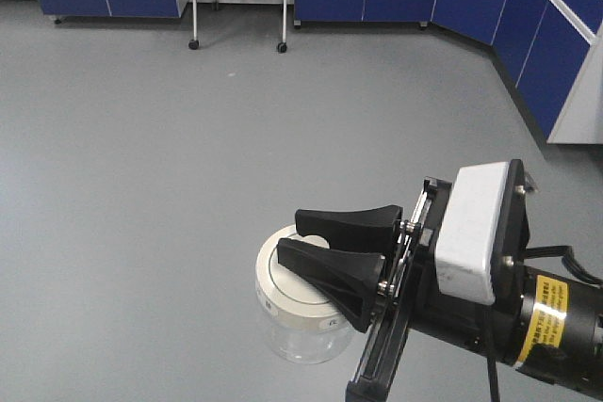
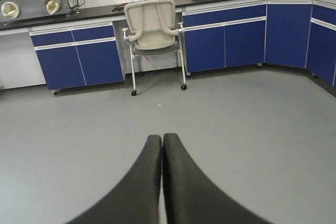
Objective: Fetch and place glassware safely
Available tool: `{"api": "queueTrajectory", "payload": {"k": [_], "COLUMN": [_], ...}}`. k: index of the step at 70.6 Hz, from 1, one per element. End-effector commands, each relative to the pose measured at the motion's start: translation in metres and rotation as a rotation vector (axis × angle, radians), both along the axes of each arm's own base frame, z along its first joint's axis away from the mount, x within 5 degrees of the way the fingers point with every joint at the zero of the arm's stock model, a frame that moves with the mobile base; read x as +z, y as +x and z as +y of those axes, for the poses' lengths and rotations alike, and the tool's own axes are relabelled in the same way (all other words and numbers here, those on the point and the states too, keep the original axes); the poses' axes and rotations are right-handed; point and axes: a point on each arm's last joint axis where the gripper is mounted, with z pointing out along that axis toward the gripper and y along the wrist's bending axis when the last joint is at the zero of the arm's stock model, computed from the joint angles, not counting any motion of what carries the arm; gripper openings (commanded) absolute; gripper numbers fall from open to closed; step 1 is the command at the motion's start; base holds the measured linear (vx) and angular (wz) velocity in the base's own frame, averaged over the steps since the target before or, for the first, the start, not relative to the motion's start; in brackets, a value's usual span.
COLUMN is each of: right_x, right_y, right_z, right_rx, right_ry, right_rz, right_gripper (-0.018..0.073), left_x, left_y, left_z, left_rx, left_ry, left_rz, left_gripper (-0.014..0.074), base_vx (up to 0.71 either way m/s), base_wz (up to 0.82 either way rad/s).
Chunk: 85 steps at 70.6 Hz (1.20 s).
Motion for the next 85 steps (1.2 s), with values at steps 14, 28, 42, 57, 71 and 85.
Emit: {"api": "queueTrajectory", "payload": {"k": [14,28,42,57,71,85], "right_x": [0.0194,0.0194,0.0194,0.0194,0.0194,0.0193], "right_y": [-0.003,-0.003,-0.003,-0.003,-0.003,-0.003], "right_z": [0.0013,0.0013,0.0014,0.0014,0.0014,0.0013], "right_rx": [0.036,0.036,0.036,0.036,0.036,0.035], "right_ry": [0.103,0.103,0.103,0.103,0.103,0.102], "right_rz": [-0.043,-0.043,-0.043,-0.043,-0.043,-0.043], "right_gripper": [-0.0001,-0.0001,-0.0001,-0.0001,-0.0001,-0.0001], "left_x": [0.0136,0.0136,0.0136,0.0136,0.0136,0.0136], "left_y": [-0.0004,-0.0004,-0.0004,-0.0004,-0.0004,-0.0004], "left_z": [-0.0003,-0.0003,-0.0003,-0.0003,-0.0003,-0.0003], "left_rx": [-0.004,-0.004,-0.004,-0.004,-0.004,-0.004], "left_ry": [-0.009,-0.009,-0.009,-0.009,-0.009,-0.009], "left_rz": [-0.081,-0.081,-0.081,-0.081,-0.081,-0.081], "left_gripper": [-0.0007,-0.0007,-0.0007,-0.0007,-0.0007,-0.0007], "base_vx": [0.7,0.69,0.67,0.66,0.66,0.63], "base_wz": [-0.04,-0.06,0.01,0.04,0.02,0.05]}}
